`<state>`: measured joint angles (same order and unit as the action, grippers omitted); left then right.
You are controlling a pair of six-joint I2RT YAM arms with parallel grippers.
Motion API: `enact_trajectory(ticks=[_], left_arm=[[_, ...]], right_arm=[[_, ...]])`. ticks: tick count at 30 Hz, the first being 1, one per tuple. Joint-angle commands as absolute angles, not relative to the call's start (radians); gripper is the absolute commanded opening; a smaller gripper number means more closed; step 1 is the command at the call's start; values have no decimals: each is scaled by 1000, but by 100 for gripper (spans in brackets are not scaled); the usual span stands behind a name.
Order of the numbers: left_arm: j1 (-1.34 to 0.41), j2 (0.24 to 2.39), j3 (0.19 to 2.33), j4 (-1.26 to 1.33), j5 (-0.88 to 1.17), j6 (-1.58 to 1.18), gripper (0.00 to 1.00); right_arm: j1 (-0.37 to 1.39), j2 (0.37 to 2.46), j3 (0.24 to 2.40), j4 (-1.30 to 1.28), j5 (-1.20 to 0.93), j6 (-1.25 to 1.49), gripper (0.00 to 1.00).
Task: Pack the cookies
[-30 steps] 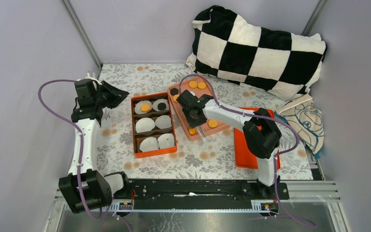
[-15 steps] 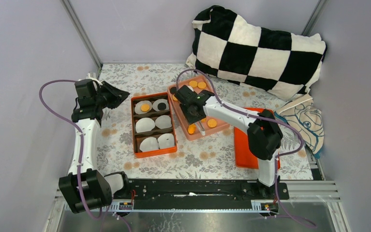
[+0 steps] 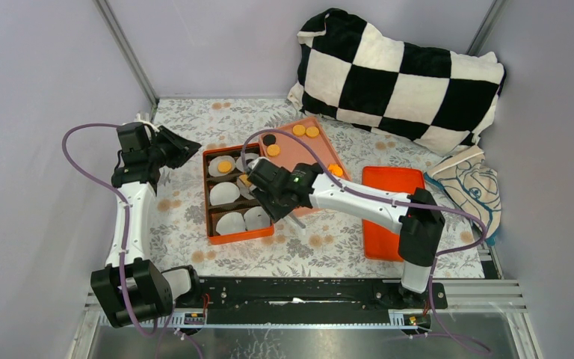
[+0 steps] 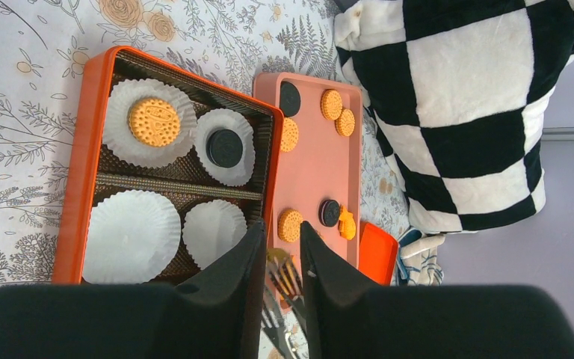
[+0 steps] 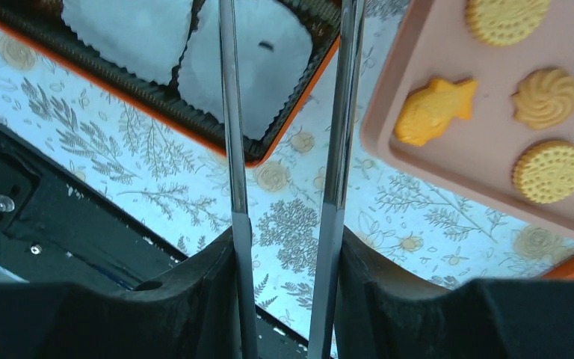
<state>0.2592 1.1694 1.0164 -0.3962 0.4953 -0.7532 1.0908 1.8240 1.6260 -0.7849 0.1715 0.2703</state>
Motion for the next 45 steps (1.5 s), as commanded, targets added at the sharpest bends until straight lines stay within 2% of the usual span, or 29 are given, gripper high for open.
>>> enact_trajectory(ticks=[1,10,15,17,20,23,26,33,36,45], left_arm=[[262,1158,1014,-357,517,-757,27],[262,1152,1017,-360,515,-747,27],[262,1153,1018,-363,508,-737,28],[262,1155,1018,-358,509,-733,28],[263,1158,1020,-353,515,-728,28],[263,1155,1021,-347,519,-724,28],[262,1155,1025,-345,523,-719,29],[262,1156,1023,-347,529,-712,29],[262,1156,1027,-347,532,-710,29],[260,1149,1030,-343,541,-718,29]], right_arm=[[1100,1810,1594,-780,148,288,6],[1100,1884,1619,-757,189,269,10],[1099,1905,1638,-756,236,269,33],[1100,1908,1644,-759,261,264,38],[1100,1903,1658,-761,286,258,40],[1100,1896,1670,-755,303,258,50],[1100,1898,1678,-748,319,251,54],[1100,1921,1719,-772,334,262,54],[1099,1891,1700,-785,409,278,53],[1089,1715,1486,-833,476,393,54]])
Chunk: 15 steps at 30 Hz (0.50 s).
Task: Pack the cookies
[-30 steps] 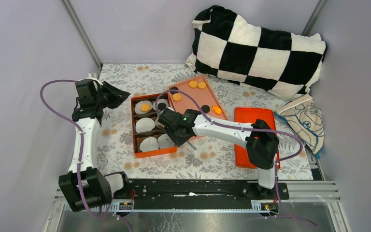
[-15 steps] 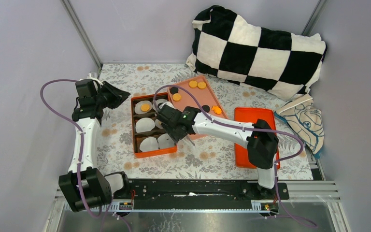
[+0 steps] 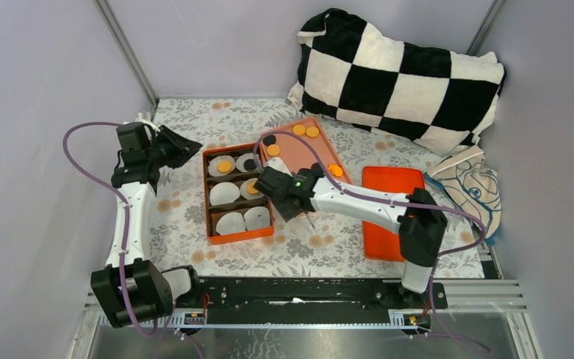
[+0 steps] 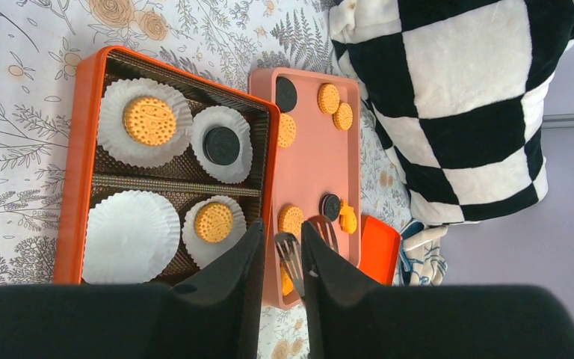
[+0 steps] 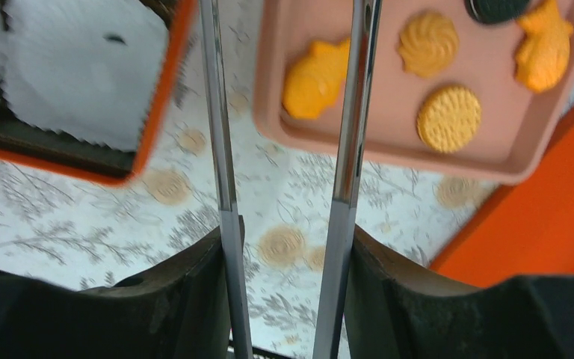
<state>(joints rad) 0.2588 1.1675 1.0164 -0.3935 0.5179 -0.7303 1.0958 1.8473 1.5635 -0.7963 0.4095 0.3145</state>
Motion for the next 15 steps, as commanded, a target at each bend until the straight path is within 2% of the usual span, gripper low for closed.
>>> enact_trajectory(ticks=[1,15], left_arm=[[258,1147,1029,-343,539,-718,29],[232,1142,1035,-349,522,-714,29]], right_arm=[[1088,1696,1459,-831,475,405,54],[1040,1701,1275,-754,447,458,56]])
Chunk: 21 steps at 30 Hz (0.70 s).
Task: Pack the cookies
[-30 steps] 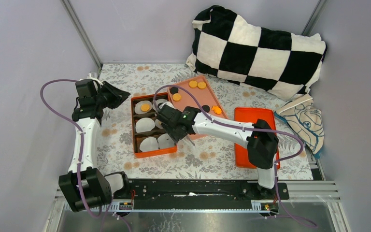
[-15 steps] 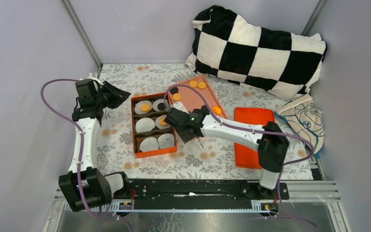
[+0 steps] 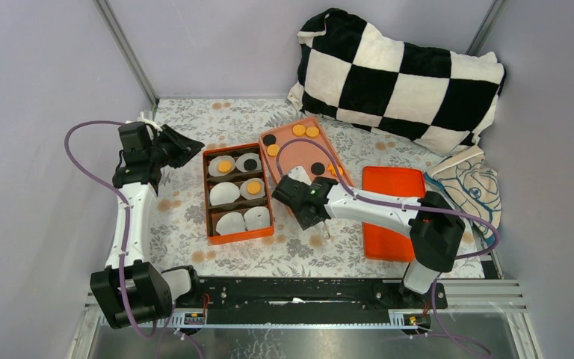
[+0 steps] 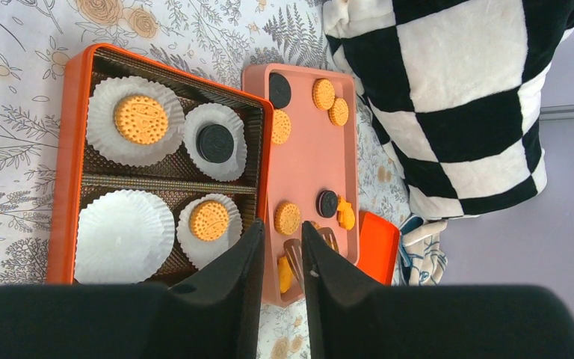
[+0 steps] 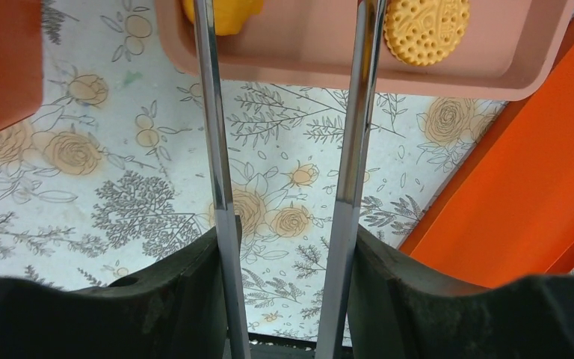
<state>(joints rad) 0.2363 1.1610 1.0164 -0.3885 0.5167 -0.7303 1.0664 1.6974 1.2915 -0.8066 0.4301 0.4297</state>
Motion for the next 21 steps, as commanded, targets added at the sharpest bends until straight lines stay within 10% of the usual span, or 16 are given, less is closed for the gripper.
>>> enact_trajectory(ticks=[1,21], left_arm=[[232,1143,1035,-349,520,-712,29],[232,1160,1022,-346,517,-713,29]], right_arm=[[1032,1703,1267,-742,437,454,56],[953,1834,1360,-682,279,377,51]])
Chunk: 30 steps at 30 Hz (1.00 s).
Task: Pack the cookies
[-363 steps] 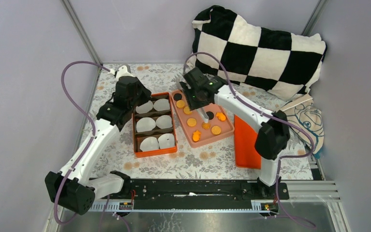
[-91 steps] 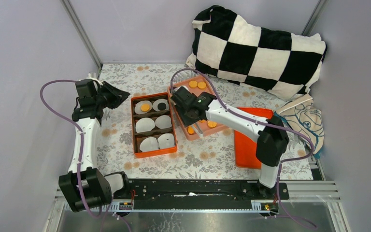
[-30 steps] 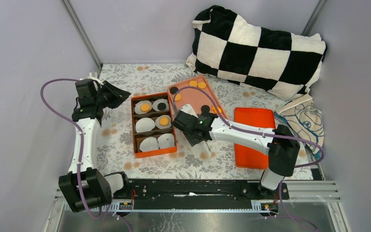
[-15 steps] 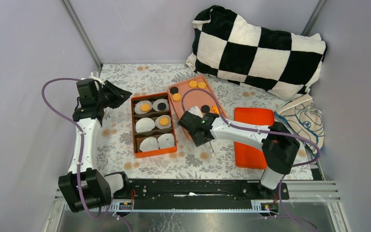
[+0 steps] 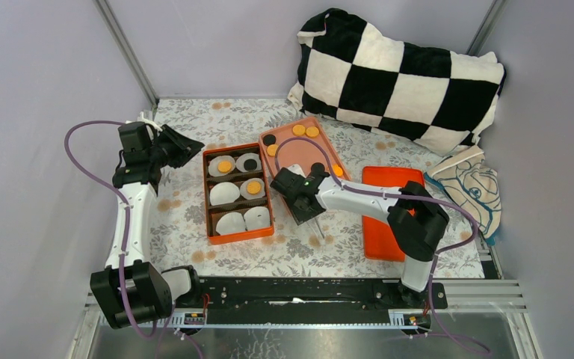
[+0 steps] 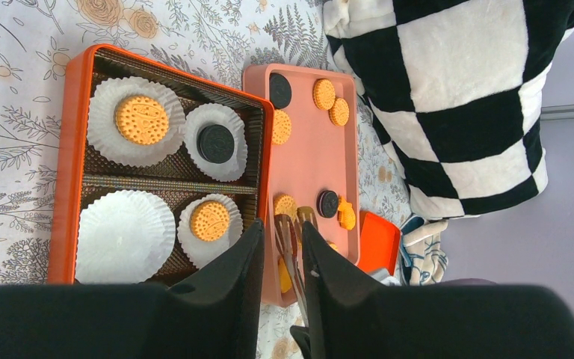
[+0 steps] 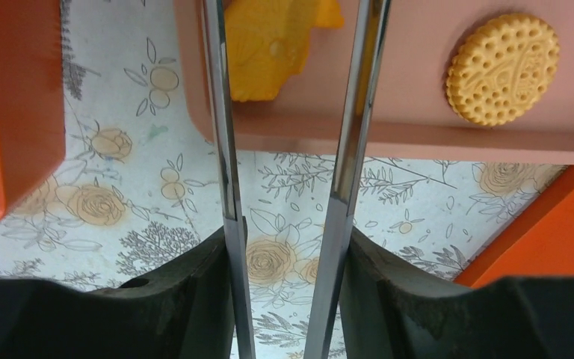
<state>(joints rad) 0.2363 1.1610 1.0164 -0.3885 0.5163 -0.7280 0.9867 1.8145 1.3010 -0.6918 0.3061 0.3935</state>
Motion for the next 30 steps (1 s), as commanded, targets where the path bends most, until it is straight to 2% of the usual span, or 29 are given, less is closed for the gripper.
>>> enact_trajectory(ticks=[1,6,10,18,30], left_arm=[[232,1161,1020,-345,518,-713,29],[232,1162,1016,-345,529,-712,29],[232,1158,1018,-344,530,-713,29],[232,1176,1039,-354,532,-718,29],[232,1184,1066,-382,495,-691,29]], right_arm=[[946,1839,1365,-683,273,377,47],[928,1854,1397,-693,273,364,18],[929,1835,1463,-732,334,353,6],[963,1799,1661,-762,292,287,6],[1095,2059,1927,-791,72,223,7]])
